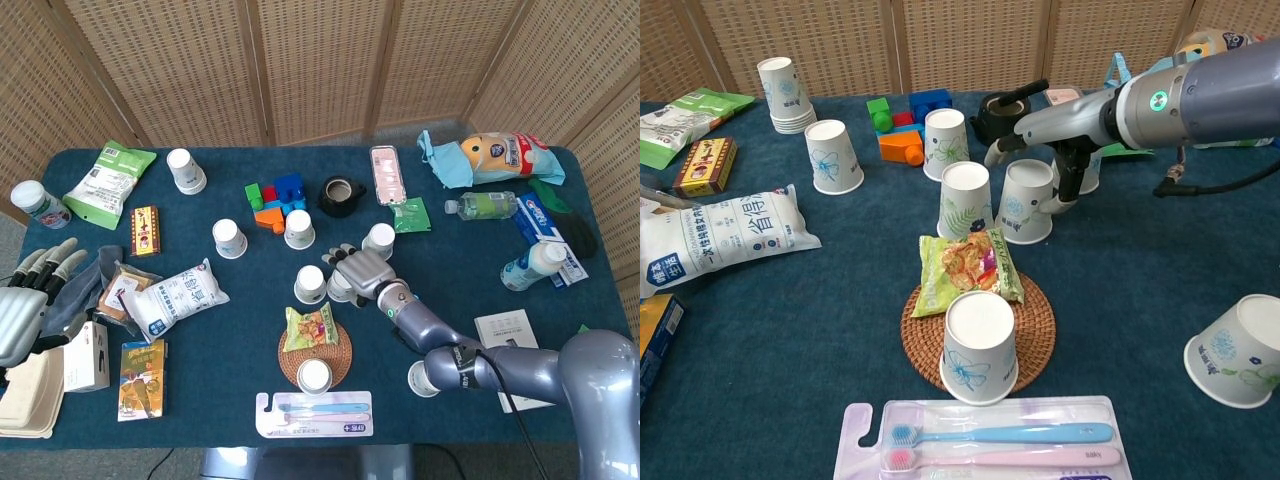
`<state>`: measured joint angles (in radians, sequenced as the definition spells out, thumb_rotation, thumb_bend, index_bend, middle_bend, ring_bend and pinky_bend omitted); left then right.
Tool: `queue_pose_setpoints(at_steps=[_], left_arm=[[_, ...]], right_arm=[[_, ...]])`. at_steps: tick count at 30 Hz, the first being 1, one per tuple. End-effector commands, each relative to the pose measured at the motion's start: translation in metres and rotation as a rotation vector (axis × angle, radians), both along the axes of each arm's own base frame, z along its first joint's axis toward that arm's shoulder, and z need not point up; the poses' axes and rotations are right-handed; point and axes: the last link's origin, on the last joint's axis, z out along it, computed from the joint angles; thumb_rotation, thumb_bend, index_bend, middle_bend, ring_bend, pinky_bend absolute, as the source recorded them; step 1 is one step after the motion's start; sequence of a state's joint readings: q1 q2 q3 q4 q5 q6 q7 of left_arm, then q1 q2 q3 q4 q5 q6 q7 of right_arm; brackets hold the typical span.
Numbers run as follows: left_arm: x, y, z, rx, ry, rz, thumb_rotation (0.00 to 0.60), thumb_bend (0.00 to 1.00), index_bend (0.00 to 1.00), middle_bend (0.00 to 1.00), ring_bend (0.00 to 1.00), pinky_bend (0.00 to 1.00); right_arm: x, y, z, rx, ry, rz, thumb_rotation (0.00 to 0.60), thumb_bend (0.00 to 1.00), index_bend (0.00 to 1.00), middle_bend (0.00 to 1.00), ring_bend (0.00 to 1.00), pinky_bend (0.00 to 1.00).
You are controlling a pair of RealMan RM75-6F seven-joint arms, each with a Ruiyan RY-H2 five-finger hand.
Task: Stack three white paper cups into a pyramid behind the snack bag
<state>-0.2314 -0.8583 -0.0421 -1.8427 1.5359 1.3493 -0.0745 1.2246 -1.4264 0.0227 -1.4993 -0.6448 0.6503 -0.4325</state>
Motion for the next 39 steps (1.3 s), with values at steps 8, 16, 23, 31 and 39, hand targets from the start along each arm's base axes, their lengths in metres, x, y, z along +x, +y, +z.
queue_pose_setpoints(at_steps=[8,16,23,31,39], left_arm=[[0.002,0.002,-0.002,-0.017,0.004,-0.011,0.600,0.43,0.00,0.00,0.00,0.07],[0.002,0.005,-0.002,-0.039,0.032,-0.010,0.600,0.43,0.00,0.00,0.00,0.06],[0.004,0.012,-0.004,-0.049,0.083,-0.004,0.600,0.43,0.00,0.00,0.00,0.05],[0.008,0.020,-0.011,-0.060,0.097,-0.004,0.600,0.43,0.00,0.00,0.00,0.06],[0.013,0.026,-0.017,-0.077,0.104,-0.008,0.600,0.43,0.00,0.00,0.00,0.05]], right_arm=[[0.005,0.005,0.014,-0.012,-0.078,-0.024,0.600,0.40,0.00,0.03,0.03,0.39],[0.001,0.006,0.039,-0.087,-0.150,-0.032,0.600,0.44,0.03,0.05,0.03,0.39],[-0.007,0.013,0.065,-0.173,-0.186,-0.024,0.600,0.45,0.11,0.07,0.06,0.39],[-0.028,0.028,0.094,-0.296,-0.190,-0.016,0.600,0.47,0.24,0.16,0.12,0.42],[-0.062,0.045,0.117,-0.357,-0.136,-0.075,0.600,0.45,0.24,0.16,0.13,0.42]])
